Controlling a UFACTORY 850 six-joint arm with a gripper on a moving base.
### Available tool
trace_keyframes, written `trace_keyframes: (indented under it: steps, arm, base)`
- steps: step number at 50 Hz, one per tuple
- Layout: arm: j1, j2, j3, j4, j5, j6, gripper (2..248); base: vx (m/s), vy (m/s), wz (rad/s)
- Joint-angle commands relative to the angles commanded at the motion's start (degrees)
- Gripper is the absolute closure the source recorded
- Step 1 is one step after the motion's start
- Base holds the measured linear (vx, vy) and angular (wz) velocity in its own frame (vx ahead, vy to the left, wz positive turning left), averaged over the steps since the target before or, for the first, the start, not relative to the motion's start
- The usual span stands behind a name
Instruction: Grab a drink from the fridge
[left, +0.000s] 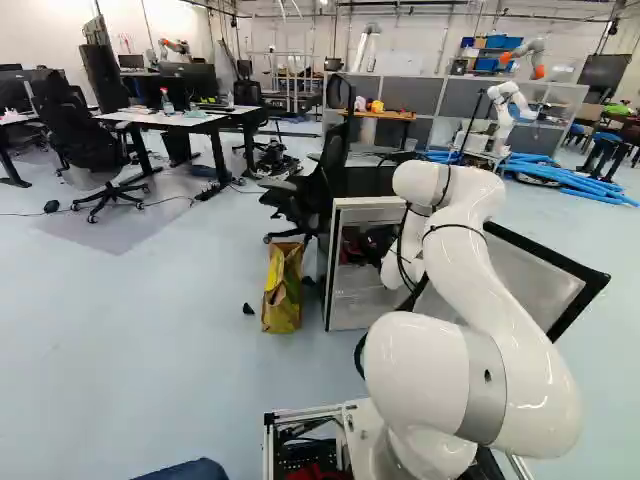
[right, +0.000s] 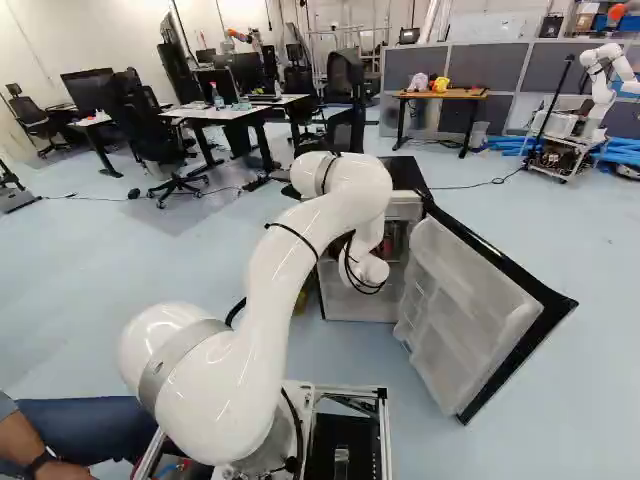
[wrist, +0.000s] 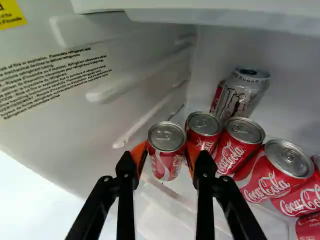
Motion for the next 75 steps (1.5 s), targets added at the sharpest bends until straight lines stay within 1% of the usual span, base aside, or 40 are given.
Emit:
trace_keyframes:
  steps: [10, 11, 15, 16, 35, 49, 75]
  arm:
    - [0.0, 0.0, 0.0, 0.0, 0.0, 0.0, 121]
    - [0.0, 0.0, 0.0, 0.0, 0.0, 0.0, 145]
    - [0.0, 0.0, 0.0, 0.0, 0.0, 0.0, 145]
    - [0.0, 0.0, 0.0, 0.0, 0.0, 0.0, 159]
    - [0.0, 0.1, 0.1, 0.0, 0.0, 0.0, 159]
    - [-0.5, 1.1, 2.4, 0.0, 0.0, 0.0, 159]
    - [-3.3, 3.6, 7.5, 0.0, 0.0, 0.0, 159]
  base:
    - [0.000, 0.000, 0.000]
    - [0.000, 0.000, 0.000]
    - [0.000, 0.000, 0.000]
    - [0.000, 0.000, 0.000]
    - [0.000, 0.000, 0.000]
    - [0.000, 0.000, 0.000]
    - [0.000, 0.000, 0.000]
